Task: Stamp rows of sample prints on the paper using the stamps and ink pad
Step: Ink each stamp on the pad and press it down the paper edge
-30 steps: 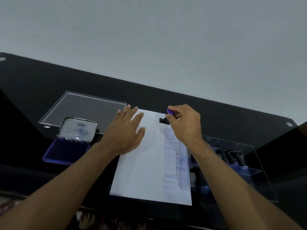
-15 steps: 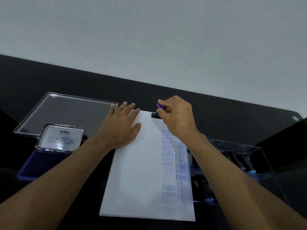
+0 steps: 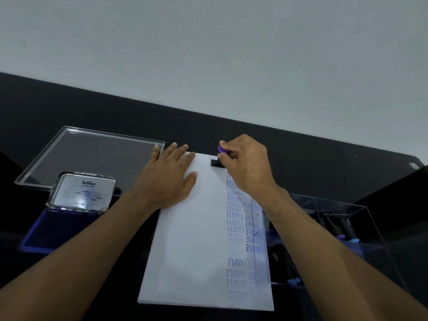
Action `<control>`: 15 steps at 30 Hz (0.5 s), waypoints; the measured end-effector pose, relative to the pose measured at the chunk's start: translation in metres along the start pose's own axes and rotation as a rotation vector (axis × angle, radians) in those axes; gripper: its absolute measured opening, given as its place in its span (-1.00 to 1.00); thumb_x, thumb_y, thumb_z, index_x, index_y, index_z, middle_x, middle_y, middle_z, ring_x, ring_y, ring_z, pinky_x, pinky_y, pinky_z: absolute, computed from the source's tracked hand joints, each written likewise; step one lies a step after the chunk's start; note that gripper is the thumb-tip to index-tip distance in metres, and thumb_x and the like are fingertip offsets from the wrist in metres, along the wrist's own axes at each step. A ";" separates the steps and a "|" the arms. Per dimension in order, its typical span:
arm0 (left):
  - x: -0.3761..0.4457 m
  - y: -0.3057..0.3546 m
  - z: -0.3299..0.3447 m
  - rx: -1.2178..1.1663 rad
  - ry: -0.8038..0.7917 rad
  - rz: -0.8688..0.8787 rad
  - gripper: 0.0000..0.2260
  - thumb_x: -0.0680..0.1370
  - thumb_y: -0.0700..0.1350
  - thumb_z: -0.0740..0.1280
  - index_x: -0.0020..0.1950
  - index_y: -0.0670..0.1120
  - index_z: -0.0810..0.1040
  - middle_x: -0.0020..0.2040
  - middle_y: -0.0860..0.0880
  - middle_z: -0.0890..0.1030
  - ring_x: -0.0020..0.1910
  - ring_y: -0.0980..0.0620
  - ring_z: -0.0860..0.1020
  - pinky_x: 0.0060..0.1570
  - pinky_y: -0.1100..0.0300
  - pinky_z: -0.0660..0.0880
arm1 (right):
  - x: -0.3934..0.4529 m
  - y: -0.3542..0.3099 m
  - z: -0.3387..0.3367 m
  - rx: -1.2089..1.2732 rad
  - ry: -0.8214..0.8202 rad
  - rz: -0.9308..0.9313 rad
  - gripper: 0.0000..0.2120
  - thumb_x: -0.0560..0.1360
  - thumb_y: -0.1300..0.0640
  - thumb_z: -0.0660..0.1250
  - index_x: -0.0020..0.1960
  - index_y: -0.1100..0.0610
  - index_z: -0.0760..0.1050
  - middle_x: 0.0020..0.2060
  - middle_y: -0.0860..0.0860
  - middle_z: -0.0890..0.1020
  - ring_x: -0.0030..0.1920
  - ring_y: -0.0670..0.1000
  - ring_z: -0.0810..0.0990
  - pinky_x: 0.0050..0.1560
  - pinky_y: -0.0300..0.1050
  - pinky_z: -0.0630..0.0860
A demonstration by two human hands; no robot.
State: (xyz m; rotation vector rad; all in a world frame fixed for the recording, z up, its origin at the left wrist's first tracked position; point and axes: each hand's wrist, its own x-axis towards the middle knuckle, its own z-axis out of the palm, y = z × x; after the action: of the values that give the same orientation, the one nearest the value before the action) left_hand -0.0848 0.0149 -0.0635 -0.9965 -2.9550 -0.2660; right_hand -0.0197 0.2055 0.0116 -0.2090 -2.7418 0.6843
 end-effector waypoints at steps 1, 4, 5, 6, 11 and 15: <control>0.000 0.000 0.000 0.003 -0.003 0.000 -0.36 0.58 0.24 -0.10 0.61 0.02 0.18 0.63 -0.02 0.15 0.62 -0.06 0.04 0.57 -0.20 -0.05 | 0.000 0.000 0.000 -0.004 0.001 -0.005 -0.77 0.56 0.07 0.37 0.16 0.14 0.63 -0.07 -0.01 0.64 -0.23 -0.17 0.49 -0.24 -0.54 0.35; 0.000 0.000 0.000 0.008 -0.006 0.000 -0.36 0.58 0.24 -0.10 0.61 0.02 0.18 0.63 -0.02 0.14 0.62 -0.06 0.03 0.57 -0.20 -0.06 | -0.001 0.000 0.000 -0.011 0.004 -0.031 -0.77 0.56 0.09 0.36 0.15 0.16 0.63 -0.07 0.03 0.65 -0.18 -0.13 0.52 -0.16 -0.48 0.40; 0.000 0.000 0.000 0.010 -0.006 -0.001 -0.36 0.58 0.24 -0.10 0.61 0.02 0.18 0.63 -0.02 0.14 0.62 -0.06 0.03 0.57 -0.19 -0.06 | -0.001 0.000 0.000 -0.016 0.004 -0.040 -0.78 0.56 0.09 0.36 0.15 0.17 0.64 -0.07 0.04 0.65 -0.16 -0.12 0.54 -0.13 -0.42 0.44; 0.000 0.000 0.000 0.011 -0.007 -0.001 -0.36 0.58 0.24 -0.10 0.61 0.02 0.17 0.63 -0.02 0.14 0.62 -0.06 0.02 0.57 -0.19 -0.06 | -0.001 -0.001 0.000 -0.022 0.004 -0.046 -0.77 0.56 0.09 0.36 0.15 0.17 0.63 -0.06 0.04 0.65 -0.14 -0.11 0.55 -0.09 -0.36 0.48; 0.001 0.001 -0.001 0.003 -0.015 0.000 -0.36 0.57 0.24 -0.11 0.61 0.02 0.16 0.64 -0.02 0.12 0.63 -0.06 0.01 0.57 -0.19 -0.08 | 0.000 0.000 0.001 -0.040 -0.002 -0.040 -0.76 0.56 0.08 0.36 0.18 0.15 0.63 -0.04 0.02 0.64 -0.15 -0.14 0.51 -0.15 -0.48 0.37; 0.000 0.001 -0.001 0.007 -0.021 -0.004 -0.36 0.57 0.24 -0.11 0.62 0.02 0.15 0.64 -0.02 0.12 0.63 -0.06 0.00 0.57 -0.18 -0.09 | 0.000 0.000 0.000 -0.044 -0.010 -0.044 -0.75 0.56 0.09 0.35 0.20 0.15 0.62 -0.03 0.02 0.64 -0.14 -0.15 0.50 -0.08 -0.41 0.41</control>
State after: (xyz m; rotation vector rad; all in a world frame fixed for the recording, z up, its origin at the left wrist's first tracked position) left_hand -0.0849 0.0153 -0.0619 -0.9986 -2.9750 -0.2459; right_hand -0.0194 0.2048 0.0115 -0.1549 -2.7638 0.6160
